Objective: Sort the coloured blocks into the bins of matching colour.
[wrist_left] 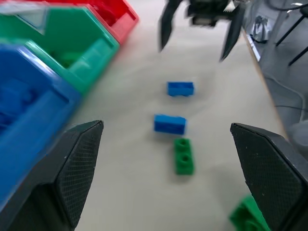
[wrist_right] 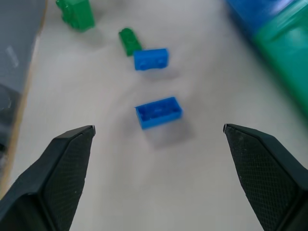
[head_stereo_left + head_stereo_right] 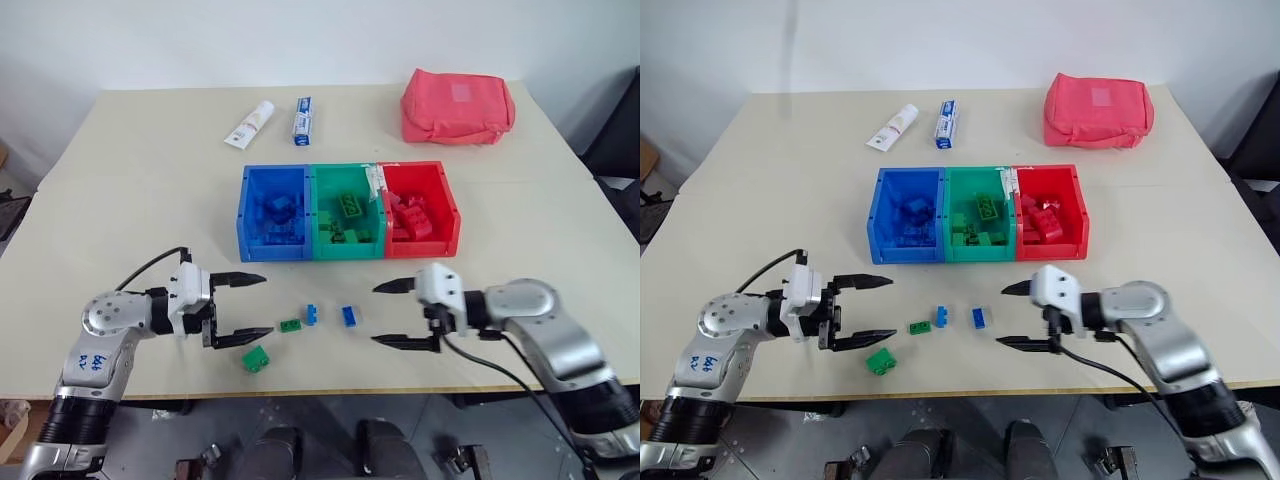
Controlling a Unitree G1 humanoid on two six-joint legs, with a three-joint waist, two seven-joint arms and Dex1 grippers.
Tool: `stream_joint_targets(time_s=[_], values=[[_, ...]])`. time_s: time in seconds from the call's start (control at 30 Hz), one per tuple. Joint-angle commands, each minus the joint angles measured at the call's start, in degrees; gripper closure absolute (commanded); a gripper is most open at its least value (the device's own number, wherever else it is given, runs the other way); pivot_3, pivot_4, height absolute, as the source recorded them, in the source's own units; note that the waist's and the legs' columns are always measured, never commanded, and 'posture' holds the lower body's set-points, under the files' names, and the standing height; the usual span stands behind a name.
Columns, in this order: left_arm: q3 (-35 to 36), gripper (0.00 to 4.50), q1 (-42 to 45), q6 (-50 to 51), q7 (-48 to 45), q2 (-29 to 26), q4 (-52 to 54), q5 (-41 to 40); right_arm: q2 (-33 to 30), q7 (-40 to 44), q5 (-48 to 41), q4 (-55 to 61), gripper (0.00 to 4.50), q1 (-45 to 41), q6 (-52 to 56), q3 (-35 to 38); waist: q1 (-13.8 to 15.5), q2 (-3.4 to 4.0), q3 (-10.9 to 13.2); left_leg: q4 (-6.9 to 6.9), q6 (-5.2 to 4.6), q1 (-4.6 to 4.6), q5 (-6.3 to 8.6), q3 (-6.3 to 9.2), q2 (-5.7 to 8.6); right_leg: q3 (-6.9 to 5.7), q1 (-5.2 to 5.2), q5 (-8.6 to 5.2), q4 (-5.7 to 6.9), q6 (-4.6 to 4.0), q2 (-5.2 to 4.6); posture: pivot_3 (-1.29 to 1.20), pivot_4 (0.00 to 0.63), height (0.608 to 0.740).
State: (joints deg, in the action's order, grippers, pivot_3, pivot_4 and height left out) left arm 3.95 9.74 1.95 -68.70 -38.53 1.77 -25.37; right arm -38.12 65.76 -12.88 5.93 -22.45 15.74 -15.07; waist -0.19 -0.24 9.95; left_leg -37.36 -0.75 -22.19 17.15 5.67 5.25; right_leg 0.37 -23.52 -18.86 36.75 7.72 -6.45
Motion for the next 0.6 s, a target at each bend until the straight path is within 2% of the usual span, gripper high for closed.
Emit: stream_joint_targets(time_s=[0.03,0.17,0.47,0.6], values=[[2.1,0.0,-1.7,0.0,1.1,-0.7,3.2,-0.9,2.2,0.3,2.7,-4.2,0.03,-3.3,-1.7,-2.6,0.2,0.0,0.0,-0.01,0.0,0.0,0.0,0.01,0.03,0.0,0.01,0.0,0.01,0.0,-0.02,0.0,0.15,0.74],[2.9,0.0,-3.5,0.0,1.9,-1.0,4.3,-0.9,5.2,0.9,4.1,-9.3,0.03,-6.2,-4.2,-4.2,0.1,0.0,0.0,-0.05,-0.01,-0.01,0.0,0.06,0.06,-0.02,0.05,0.0,0.0,0.0,-0.03,0.0,0.15,0.74],[4.7,0.0,-5.0,0.6,3.8,-1.0,6.0,-1.2,5.8,3.2,3.7,-11.1,3.0,-5.6,-5.7,-3.5,0.0,0.0,0.0,-0.01,0.0,0.0,0.0,0.06,0.02,-0.04,0.03,0.0,0.01,0.0,-0.01,0.0,0.15,0.74],[7.0,0.0,-5.3,2.0,6.7,0.4,7.1,-3.3,7.0,2.3,1.8,-10.9,3.04,-6.5,-6.5,-1.0,0.1,0.0,0.0,-0.01,0.0,0.0,0.0,0.05,0.03,-0.04,0.03,0.0,0.01,0.0,-0.01,0.0,0.15,0.74]])
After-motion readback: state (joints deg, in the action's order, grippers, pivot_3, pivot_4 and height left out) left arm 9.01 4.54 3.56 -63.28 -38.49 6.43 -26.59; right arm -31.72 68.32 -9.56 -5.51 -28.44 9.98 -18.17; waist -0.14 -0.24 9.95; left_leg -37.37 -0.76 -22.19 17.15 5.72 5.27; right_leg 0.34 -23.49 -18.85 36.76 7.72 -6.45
